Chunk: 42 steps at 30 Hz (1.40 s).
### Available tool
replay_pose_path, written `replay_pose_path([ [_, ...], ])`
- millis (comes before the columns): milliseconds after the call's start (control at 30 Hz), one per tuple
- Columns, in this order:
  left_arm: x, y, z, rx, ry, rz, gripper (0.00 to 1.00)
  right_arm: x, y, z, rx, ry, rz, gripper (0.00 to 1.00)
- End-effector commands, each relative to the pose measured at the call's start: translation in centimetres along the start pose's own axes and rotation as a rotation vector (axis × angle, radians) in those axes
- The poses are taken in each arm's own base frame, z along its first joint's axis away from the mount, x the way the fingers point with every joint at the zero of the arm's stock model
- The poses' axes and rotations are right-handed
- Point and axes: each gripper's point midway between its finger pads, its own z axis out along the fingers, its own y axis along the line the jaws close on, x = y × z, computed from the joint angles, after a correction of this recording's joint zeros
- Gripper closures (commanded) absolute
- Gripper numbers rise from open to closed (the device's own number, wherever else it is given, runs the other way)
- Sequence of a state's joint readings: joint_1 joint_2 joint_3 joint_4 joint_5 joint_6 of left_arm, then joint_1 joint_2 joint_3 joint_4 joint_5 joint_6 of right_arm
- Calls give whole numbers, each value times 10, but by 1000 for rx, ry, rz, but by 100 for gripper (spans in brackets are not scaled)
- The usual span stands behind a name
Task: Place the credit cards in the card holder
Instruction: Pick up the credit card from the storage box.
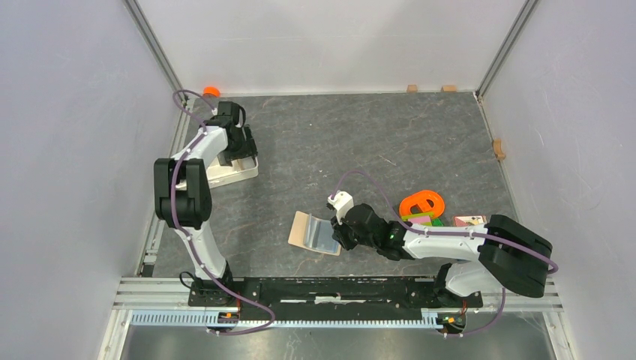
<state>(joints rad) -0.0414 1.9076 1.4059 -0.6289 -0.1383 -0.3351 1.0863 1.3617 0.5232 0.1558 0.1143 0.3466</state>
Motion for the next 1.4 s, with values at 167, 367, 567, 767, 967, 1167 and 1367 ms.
replay_pose_path([
  [167,-27,-16,-30,96,-120,22,22,-8,1,0,5,-25,9,80],
  [367,-22,-13,-22,79,-91,27,23,-7,2,0,2,-21,11,80],
  [567,-13,-8,-10,38,-42,34,24,-6,1,-1,3,-22,12,81],
  [767,-10,-6,-5,25,-23,37,26,-7,1,-2,5,-26,15,81],
  [967,-17,-6,-16,27,-57,30,33,-7,1,-3,5,-28,18,81],
  [1167,-21,-5,-25,33,-82,23,37,-7,0,-2,8,-25,18,81],
  [1367,-24,-4,-30,32,-96,20,40,-6,1,-2,7,-23,18,81],
])
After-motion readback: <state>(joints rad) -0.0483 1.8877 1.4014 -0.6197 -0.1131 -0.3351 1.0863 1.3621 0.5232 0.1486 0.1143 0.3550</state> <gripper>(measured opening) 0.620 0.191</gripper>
